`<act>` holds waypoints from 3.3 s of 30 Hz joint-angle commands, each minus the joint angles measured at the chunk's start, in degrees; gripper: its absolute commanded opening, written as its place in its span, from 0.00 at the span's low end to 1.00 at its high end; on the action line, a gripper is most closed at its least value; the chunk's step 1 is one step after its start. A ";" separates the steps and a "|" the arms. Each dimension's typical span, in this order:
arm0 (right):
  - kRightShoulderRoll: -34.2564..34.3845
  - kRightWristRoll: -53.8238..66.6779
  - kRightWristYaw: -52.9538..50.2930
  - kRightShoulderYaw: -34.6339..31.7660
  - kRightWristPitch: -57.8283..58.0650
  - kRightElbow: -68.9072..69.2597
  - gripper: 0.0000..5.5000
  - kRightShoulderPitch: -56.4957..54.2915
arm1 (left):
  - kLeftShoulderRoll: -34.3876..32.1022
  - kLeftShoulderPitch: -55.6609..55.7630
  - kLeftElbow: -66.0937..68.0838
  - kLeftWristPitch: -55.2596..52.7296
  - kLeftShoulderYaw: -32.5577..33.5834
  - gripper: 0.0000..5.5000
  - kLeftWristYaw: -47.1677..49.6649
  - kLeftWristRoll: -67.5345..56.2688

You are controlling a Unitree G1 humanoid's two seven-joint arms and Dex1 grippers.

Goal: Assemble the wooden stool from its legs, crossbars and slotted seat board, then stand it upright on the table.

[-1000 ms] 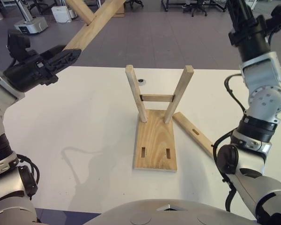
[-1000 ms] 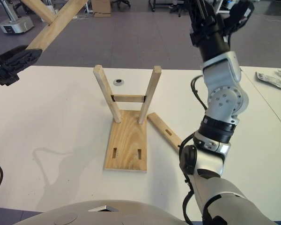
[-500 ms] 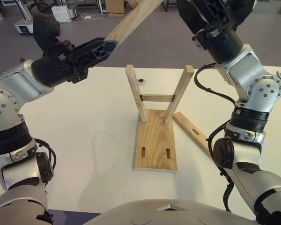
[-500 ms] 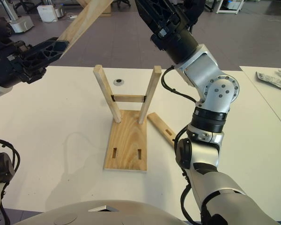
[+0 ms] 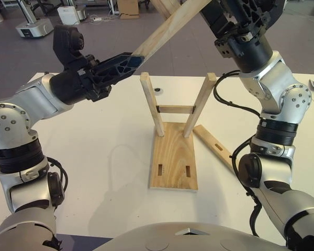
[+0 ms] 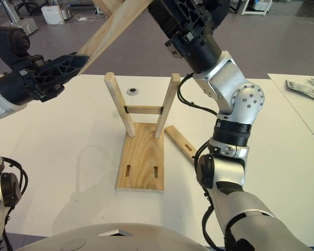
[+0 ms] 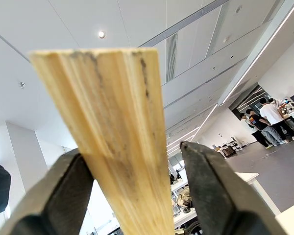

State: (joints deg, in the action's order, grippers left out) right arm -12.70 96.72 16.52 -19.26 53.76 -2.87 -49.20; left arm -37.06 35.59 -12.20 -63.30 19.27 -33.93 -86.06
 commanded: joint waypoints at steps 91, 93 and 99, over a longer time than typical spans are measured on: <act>-33.39 -56.14 54.25 23.66 -31.10 17.74 0.37 56.55 | 10.87 -46.66 -2.75 16.93 5.22 0.55 0.93 24.35; -34.11 -57.19 54.99 24.66 -31.94 16.30 0.37 57.07 | 10.93 -46.44 -2.70 16.78 5.10 0.55 0.90 24.41; -34.99 -62.15 55.90 29.70 -35.20 11.69 0.37 56.23 | 11.06 -46.19 -2.74 16.67 4.69 0.55 0.77 24.65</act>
State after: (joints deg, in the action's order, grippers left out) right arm -44.09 48.96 73.08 0.72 13.47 15.96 1.36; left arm -25.19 -11.54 -14.21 -45.84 24.39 -33.63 -61.24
